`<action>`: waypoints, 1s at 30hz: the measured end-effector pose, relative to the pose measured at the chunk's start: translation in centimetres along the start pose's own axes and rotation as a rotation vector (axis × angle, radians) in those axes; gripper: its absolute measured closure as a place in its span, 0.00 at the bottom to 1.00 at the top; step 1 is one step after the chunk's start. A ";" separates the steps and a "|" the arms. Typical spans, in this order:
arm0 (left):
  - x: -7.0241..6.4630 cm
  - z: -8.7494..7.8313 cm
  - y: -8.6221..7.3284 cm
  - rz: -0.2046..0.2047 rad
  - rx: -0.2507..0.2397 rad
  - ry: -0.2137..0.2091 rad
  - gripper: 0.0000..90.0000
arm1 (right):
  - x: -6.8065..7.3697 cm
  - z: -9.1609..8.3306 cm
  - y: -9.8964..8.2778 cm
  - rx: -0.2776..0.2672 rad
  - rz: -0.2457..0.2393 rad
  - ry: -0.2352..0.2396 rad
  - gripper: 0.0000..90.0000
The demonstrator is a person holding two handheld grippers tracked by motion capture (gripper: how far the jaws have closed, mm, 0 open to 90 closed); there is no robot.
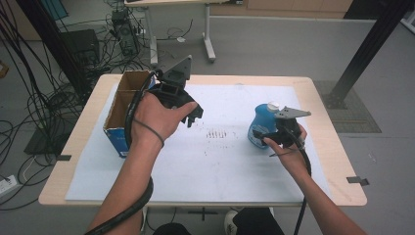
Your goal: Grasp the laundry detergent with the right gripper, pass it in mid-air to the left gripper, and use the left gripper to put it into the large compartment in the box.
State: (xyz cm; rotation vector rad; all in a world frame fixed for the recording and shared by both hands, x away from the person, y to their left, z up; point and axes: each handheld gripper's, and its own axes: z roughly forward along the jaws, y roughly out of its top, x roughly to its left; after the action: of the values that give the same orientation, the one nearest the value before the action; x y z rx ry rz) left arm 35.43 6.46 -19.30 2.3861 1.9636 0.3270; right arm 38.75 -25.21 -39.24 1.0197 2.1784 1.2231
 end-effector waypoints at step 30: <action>-0.2 0.6 0.3 0.003 0.008 0.008 0.06 | -0.8 0.6 -0.6 -0.019 0.018 0.037 0.46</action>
State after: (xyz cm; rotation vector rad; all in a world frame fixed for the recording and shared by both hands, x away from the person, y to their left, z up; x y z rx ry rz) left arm 35.84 6.31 -19.80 2.3966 1.9686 0.3308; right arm 39.44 -25.73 -40.10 1.0188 2.1861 1.2782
